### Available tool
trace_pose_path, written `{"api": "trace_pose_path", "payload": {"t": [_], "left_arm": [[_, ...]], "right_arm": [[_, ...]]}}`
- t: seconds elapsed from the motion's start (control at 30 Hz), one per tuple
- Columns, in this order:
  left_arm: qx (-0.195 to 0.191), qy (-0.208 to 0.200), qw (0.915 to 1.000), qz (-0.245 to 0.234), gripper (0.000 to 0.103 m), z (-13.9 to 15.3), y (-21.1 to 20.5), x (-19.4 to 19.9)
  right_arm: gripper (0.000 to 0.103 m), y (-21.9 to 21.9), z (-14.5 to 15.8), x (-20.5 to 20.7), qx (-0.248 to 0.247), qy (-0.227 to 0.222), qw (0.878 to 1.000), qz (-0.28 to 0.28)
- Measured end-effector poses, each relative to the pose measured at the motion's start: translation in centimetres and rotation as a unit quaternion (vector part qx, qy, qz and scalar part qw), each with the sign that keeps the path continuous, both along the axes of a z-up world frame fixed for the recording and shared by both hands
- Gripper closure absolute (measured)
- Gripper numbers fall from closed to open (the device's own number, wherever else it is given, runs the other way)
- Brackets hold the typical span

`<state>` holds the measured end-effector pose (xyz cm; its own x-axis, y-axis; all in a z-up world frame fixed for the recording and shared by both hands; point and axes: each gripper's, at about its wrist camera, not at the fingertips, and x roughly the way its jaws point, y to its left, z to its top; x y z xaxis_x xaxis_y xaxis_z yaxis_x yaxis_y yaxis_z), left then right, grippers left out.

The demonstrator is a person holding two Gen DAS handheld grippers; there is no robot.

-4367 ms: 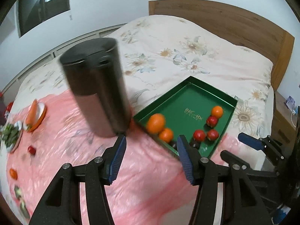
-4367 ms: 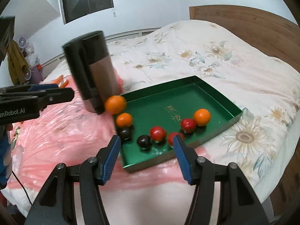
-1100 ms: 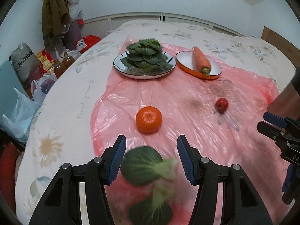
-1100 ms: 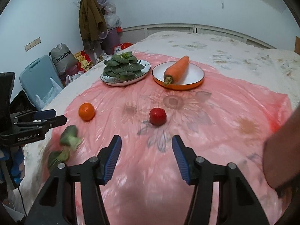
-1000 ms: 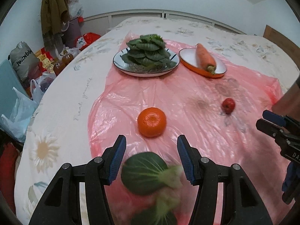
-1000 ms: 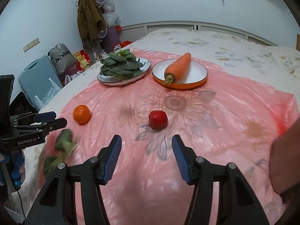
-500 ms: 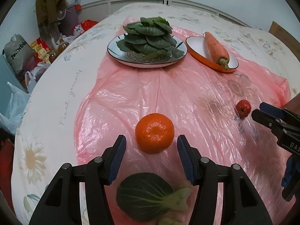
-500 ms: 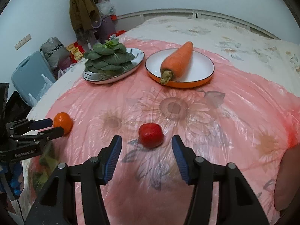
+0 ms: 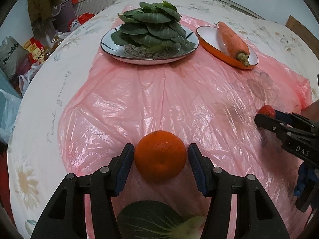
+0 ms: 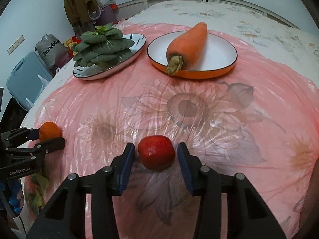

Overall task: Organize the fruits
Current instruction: 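Grasp the red apple with the right tool while the left tool grasps the orange, then carry the apple and orange past the kettle over the green tray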

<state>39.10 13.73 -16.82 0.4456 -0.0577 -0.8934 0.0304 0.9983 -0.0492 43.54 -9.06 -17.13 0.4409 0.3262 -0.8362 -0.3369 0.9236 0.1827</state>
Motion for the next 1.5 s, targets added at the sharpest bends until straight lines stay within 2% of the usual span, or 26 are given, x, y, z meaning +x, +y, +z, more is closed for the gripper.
{"api": "trace_pose_path", "payload": {"t": [0.13,0.2,0.27,0.6,1.03,1.23,1.5], "left_arm": [[-0.001,0.002,1.0,-0.003,0.054,-0.5,0.0,0.1],[-0.004,0.002,1.0,-0.005,0.06,-0.5,0.1,0.1],[-0.011,0.002,0.9999,-0.003,0.064,-0.5,0.3,0.1],[-0.035,0.007,0.9993,0.005,0.065,0.8,1.7,-0.1],[-0.028,0.0,0.9994,0.022,0.065,3.3,3.1,-1.6],[-0.026,0.002,0.9995,0.017,0.065,4.5,2.0,-3.0],[-0.018,0.008,0.9998,0.008,0.065,6.0,-1.7,-5.6]], "right_arm": [[0.058,-0.2,-0.4,0.5,0.004,0.006,1.0,-0.002],[0.068,-0.4,-0.4,0.6,0.002,0.009,1.0,0.002],[0.068,-0.7,-0.3,0.7,0.008,0.013,1.0,0.002],[0.068,-1.2,0.9,0.7,0.036,0.022,0.999,-0.009],[0.068,-1.2,3.8,-1.8,0.039,0.016,0.999,0.002],[0.068,-1.6,4.9,-4.1,0.039,0.017,0.999,0.006],[0.068,-3.9,5.9,-8.0,0.041,0.024,0.999,0.003]]}}
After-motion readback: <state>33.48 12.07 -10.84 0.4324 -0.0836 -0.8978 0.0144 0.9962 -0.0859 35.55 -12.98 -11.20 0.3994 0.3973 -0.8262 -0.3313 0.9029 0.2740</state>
